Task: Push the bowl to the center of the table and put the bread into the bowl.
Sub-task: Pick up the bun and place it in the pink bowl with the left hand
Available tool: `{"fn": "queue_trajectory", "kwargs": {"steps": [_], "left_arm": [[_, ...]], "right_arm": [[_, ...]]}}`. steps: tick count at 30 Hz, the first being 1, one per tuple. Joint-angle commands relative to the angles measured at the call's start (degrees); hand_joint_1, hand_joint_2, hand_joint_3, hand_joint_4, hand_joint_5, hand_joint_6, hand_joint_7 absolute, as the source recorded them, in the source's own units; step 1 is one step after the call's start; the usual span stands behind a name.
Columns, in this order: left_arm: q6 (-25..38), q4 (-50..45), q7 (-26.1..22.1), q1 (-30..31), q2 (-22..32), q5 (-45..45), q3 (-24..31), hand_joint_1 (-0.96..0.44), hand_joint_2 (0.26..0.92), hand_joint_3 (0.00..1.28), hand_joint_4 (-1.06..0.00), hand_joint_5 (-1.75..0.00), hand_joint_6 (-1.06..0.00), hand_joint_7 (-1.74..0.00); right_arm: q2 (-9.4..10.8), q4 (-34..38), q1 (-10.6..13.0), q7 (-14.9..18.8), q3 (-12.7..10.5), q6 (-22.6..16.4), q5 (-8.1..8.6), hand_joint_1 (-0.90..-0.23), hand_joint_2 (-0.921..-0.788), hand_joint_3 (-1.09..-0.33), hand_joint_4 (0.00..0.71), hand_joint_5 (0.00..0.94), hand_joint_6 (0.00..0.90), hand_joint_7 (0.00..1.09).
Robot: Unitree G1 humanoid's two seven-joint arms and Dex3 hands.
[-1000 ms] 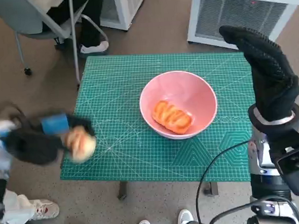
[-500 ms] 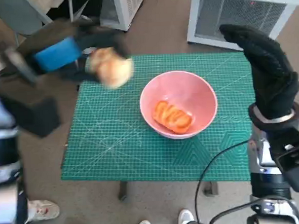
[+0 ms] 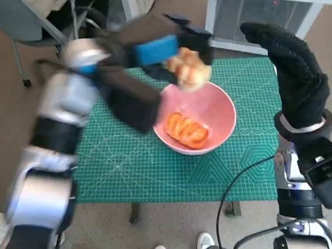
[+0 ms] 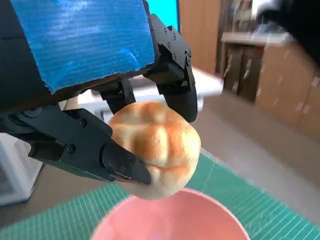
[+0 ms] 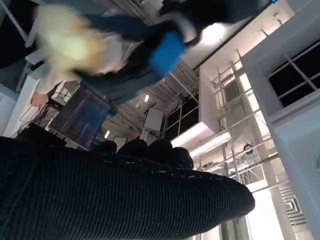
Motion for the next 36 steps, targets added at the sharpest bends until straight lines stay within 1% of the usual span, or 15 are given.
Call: {"fn": "queue_trajectory", "kwargs": {"steps": [1,5,8,9,10,11,12,13,14,17,21,25,29,31,36], "left_arm": [[0.60,6.93,4.04,-1.47,-3.23,3.97,-3.25,0.00,0.921,0.09,-0.65,-1.14,-0.62,-1.23],[2.01,10.19,6.39,-0.56,-5.82,6.32,-5.42,0.00,0.921,0.14,-0.60,-1.21,-0.56,-1.29],[4.73,12.25,7.06,0.36,-7.89,7.76,-6.85,0.00,0.921,0.27,-0.44,-1.39,-0.42,-1.42],[5.69,12.78,7.01,0.58,-8.47,8.08,-7.21,-0.02,0.918,0.26,-0.39,-1.25,-0.37,-1.30],[7.03,13.36,6.36,0.84,-9.19,8.28,-7.57,-0.05,0.919,0.24,-0.37,-0.95,-0.34,-1.06],[7.92,13.76,5.91,0.99,-9.67,8.38,-7.83,-0.07,0.919,0.23,-0.36,-0.80,-0.32,-0.94],[8.37,13.97,5.66,1.03,-9.90,8.42,-7.95,-0.10,0.920,0.22,-0.35,-0.55,-0.30,-0.75],[9.35,14.26,4.80,1.20,-10.32,8.44,-8.11,-0.11,0.920,0.21,-0.35,-0.39,-0.28,-0.64],[10.50,14.54,3.10,1.41,-10.69,8.30,-8.21,-0.15,0.921,0.19,-0.30,-0.26,-0.24,-0.54],[12.71,14.75,-0.53,1.70,-11.18,7.88,-8.37,-0.23,0.921,0.17,-0.21,-0.09,-0.18,-0.41],[13.38,13.53,-2.43,2.26,-10.72,7.95,-8.64,-0.27,0.921,0.16,-0.17,-0.02,-0.16,-0.35],[11.56,12.44,-1.33,3.14,-9.60,8.18,-8.93,-0.30,0.921,0.15,-0.15,0.00,-0.16,-0.33],[8.32,11.85,-0.12,4.03,-7.90,6.03,-6.86,-0.34,0.921,0.15,-0.14,0.00,-0.17,-0.32],[6.91,11.68,-0.71,4.05,-7.04,3.94,-4.96,-0.35,0.921,0.16,-0.13,0.00,-0.17,-0.31],[2.93,11.27,-2.47,4.62,-4.99,-5.19,3.37,-0.38,0.921,0.15,-0.13,0.00,-0.19,-0.32]], "right_arm": [[-0.81,-0.54,1.08,-0.22,-0.14,0.85,-1.26,-0.581,-0.921,-0.757,0.280,0.003,-0.001,0.60],[-1.04,-1.55,1.57,-0.52,-0.35,1.37,-1.54,-0.583,-0.921,-0.756,0.282,0.004,-0.001,0.60],[-1.20,-2.15,1.86,-0.76,-0.53,1.69,-1.73,-0.585,-0.921,-0.755,0.282,0.004,-0.001,0.60],[-1.23,-2.30,1.93,-0.83,-0.58,1.79,-1.79,-0.585,-0.921,-0.755,0.282,0.004,-0.001,0.60],[-1.24,-2.46,2.03,-0.92,-0.64,1.86,-1.84,-0.586,-0.921,-0.755,0.282,0.004,-0.001,0.60],[-1.24,-2.60,2.12,-0.99,-0.67,1.92,-1.88,-0.586,-0.921,-0.755,0.282,0.004,-0.001,0.60],[-1.24,-2.72,2.19,-1.04,-0.67,1.97,-1.90,-0.586,-0.921,-0.755,0.282,0.004,-0.001,0.60],[-1.25,-2.84,2.25,-1.15,-0.69,2.02,-1.99,-0.586,-0.921,-0.755,0.282,0.004,-0.001,0.60],[-1.28,-3.03,2.35,-1.25,-0.73,2.09,-2.07,-0.586,-0.921,-0.755,0.282,0.003,-0.001,0.60],[-1.37,-3.51,2.59,-1.54,-0.79,2.30,-2.21,-0.586,-0.921,-0.755,0.281,0.003,-0.001,0.59],[-1.56,-4.01,2.84,-1.81,-0.98,2.91,-2.10,-0.588,-0.921,-0.754,0.278,0.001,-0.001,0.59],[-1.73,-4.27,2.94,-2.17,-1.28,3.40,-2.25,-0.592,-0.921,-0.753,0.275,0.000,-0.001,0.59],[-1.86,-4.61,2.87,-2.69,-1.51,3.80,-2.55,-0.596,-0.921,-0.753,0.275,0.000,-0.001,0.58],[-1.89,-4.78,2.79,-2.92,-1.60,4.01,-2.63,-0.597,-0.921,-0.754,0.275,0.000,-0.001,0.58],[-1.76,-5.24,2.58,-3.63,-1.72,4.33,-3.14,-0.598,-0.921,-0.756,0.275,0.000,-0.001,0.58]]}}
